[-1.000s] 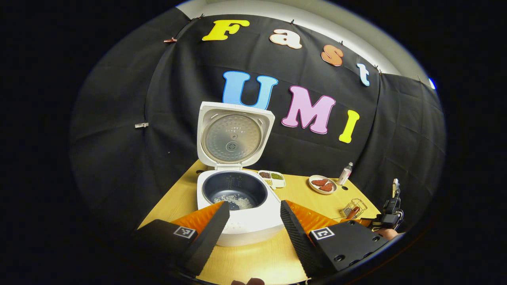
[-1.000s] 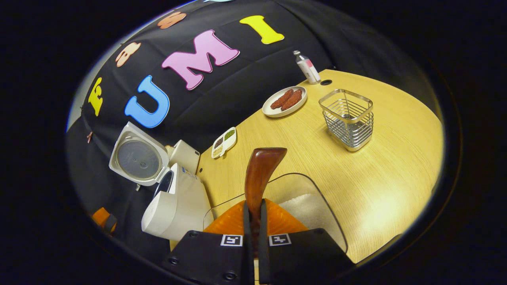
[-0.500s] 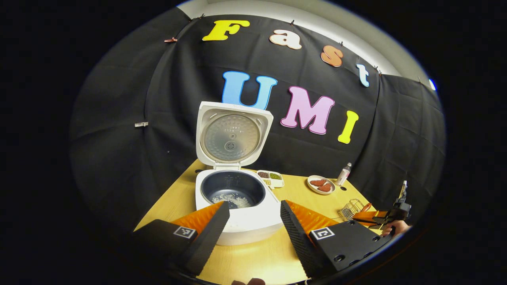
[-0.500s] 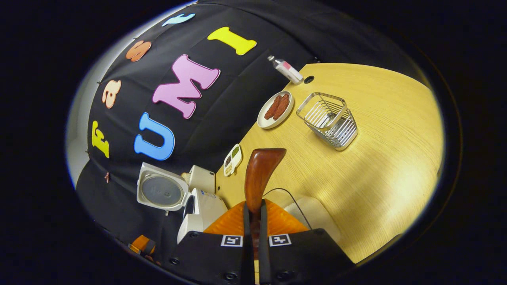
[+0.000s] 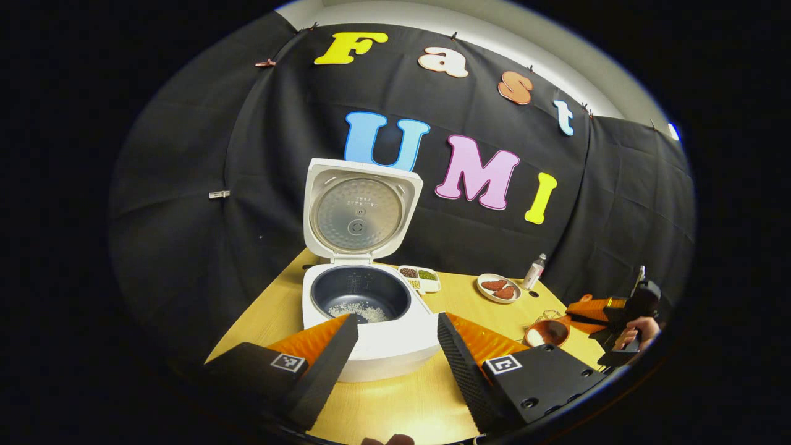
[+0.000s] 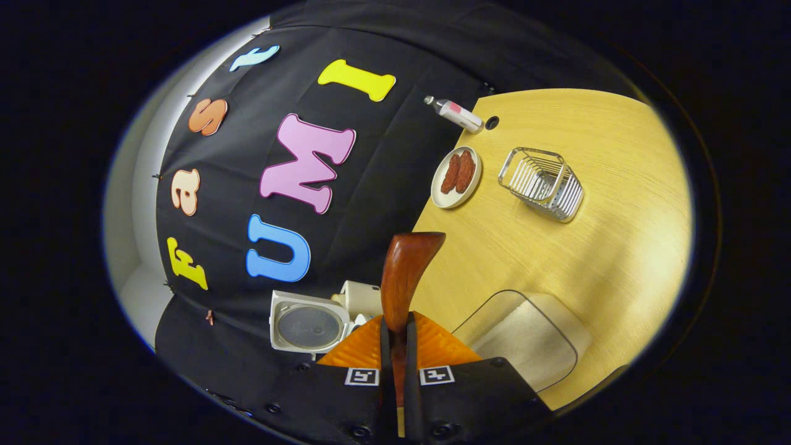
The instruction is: Close the left gripper, press the button to open the rice cooker; take a wooden spoon from the chopstick holder with the right hand, scoop a spoonful of rice and pour it into the rice cooker, then put the wooden spoon back into the chopstick holder.
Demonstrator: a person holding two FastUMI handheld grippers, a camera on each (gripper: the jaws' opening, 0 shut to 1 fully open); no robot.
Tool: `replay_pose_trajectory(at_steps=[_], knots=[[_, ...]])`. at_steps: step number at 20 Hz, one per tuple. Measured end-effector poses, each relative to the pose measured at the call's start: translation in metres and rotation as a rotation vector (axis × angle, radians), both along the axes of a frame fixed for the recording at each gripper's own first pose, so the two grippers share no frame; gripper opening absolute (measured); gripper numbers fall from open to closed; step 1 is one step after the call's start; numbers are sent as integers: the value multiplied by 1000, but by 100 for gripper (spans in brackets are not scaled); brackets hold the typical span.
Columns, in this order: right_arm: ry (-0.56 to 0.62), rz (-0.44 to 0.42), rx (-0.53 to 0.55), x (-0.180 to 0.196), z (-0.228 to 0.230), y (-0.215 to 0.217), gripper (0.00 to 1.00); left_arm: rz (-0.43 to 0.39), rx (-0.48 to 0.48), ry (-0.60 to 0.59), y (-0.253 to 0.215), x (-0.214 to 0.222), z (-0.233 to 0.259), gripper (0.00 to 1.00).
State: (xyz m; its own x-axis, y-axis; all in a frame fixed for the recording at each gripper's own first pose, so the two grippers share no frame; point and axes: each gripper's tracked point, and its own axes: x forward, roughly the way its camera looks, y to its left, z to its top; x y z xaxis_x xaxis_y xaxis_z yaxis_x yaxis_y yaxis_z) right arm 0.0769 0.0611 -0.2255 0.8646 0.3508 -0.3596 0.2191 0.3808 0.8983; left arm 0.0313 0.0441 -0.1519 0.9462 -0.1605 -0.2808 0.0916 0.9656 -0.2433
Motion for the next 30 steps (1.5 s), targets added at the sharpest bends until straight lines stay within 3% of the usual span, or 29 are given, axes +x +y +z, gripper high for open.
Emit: replay_pose_trajectory(at_steps=[8, 14, 17, 23, 30], knots=[[-115, 45, 27, 53, 90, 86, 9, 24, 13, 1, 16, -6, -12, 90], [-172, 87, 40, 86, 130, 169, 9, 32, 12, -3, 24, -6, -16, 90], [-200, 114, -46, 102, 125, 209, 9, 37, -1, -2, 29, -7, -17, 90], [-273, 207, -345, 126, 97, 269, 9, 38, -18, 5, 35, -10, -22, 90], [-311, 289, -556, 150, 65, 311, 9, 36, -34, 17, 38, -10, -31, 90]])
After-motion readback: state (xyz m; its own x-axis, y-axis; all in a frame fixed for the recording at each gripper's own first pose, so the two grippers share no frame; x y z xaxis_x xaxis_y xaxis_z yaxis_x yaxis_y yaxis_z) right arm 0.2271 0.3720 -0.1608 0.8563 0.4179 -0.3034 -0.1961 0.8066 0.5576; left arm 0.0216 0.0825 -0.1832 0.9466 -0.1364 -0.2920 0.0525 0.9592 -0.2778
